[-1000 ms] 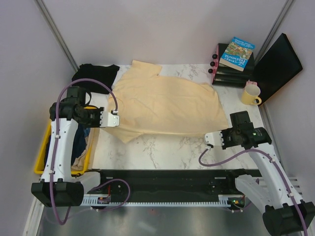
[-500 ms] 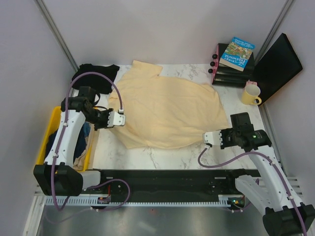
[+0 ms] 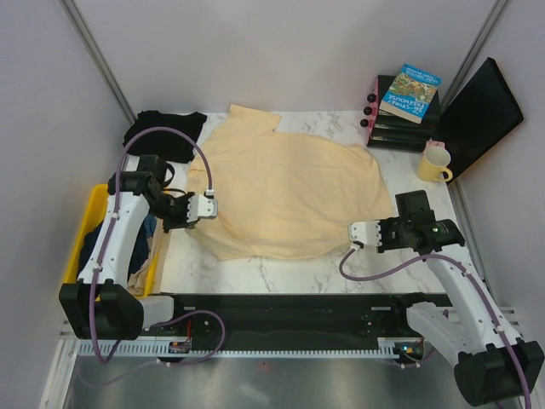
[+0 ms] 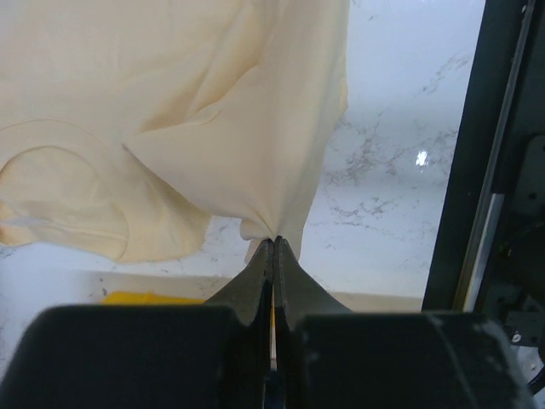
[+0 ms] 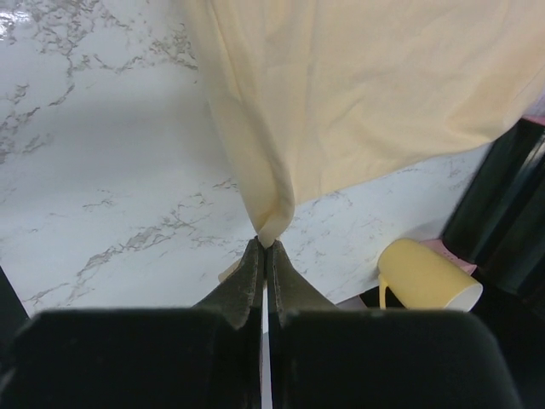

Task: Fold and stack the t-shirts
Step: Flatten out the tshirt

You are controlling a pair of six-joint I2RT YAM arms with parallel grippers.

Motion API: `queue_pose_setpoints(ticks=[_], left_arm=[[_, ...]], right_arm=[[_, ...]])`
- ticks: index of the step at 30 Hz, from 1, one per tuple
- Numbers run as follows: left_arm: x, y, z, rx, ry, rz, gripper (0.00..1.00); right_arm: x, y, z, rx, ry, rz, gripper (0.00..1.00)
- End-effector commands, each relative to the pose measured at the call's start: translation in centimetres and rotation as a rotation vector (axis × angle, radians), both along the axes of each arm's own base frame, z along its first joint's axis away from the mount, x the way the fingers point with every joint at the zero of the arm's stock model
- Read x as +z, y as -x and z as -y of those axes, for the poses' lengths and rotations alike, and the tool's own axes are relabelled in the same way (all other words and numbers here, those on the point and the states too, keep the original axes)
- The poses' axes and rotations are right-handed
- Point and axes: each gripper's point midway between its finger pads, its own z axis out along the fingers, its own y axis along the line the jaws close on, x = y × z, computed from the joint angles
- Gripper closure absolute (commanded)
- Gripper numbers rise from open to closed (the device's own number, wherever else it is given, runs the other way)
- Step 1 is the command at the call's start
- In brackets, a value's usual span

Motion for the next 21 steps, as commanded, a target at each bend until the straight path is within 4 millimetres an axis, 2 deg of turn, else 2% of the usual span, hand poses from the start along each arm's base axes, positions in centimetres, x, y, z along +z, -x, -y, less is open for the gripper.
queue_pose_setpoints(ticks=[1, 3, 5, 6, 11, 15, 19, 21], left_arm=[[1.1, 2.1, 2.7, 0.117, 0.177, -0.152, 0.98], [1.6, 0.1, 3.3, 0.185, 0.227, -0.105, 0.98], [2.2, -1.0, 4.0, 0.217, 0.286, -0.063, 0.98], [2.9, -2.7, 4.3, 0.259, 0.323, -0.005, 0.98], [4.3, -5.2, 4.3, 0.305, 0.364, 0.138, 0.98], [2.8, -6.1, 2.6, 0.296, 0.255, 0.194, 0.98], [0.6, -7.8, -0.5, 0.383, 0.1, 0.248, 0.98], [0.8, -9.4, -2.1, 0.441, 0.039, 0.332, 0.98]], right_arm=[[0.8, -1.6, -1.1, -0.006, -0.056, -0.003, 1.0], [1.4, -2.8, -1.7, -0.028, -0.094, 0.016, 1.0], [1.6, -3.5, -2.0, -0.077, -0.134, 0.022, 1.0], [1.9, -4.5, -2.2, -0.095, -0.153, 0.045, 1.0], [2.6, -7.0, -2.3, -0.202, -0.21, 0.114, 1.0], [3.0, -9.0, -1.8, -0.232, -0.196, 0.187, 1.0], [3.3, -10.8, -0.2, -0.326, -0.154, 0.259, 1.0], [3.3, -11.6, 0.4, -0.368, -0.143, 0.29, 1.0]])
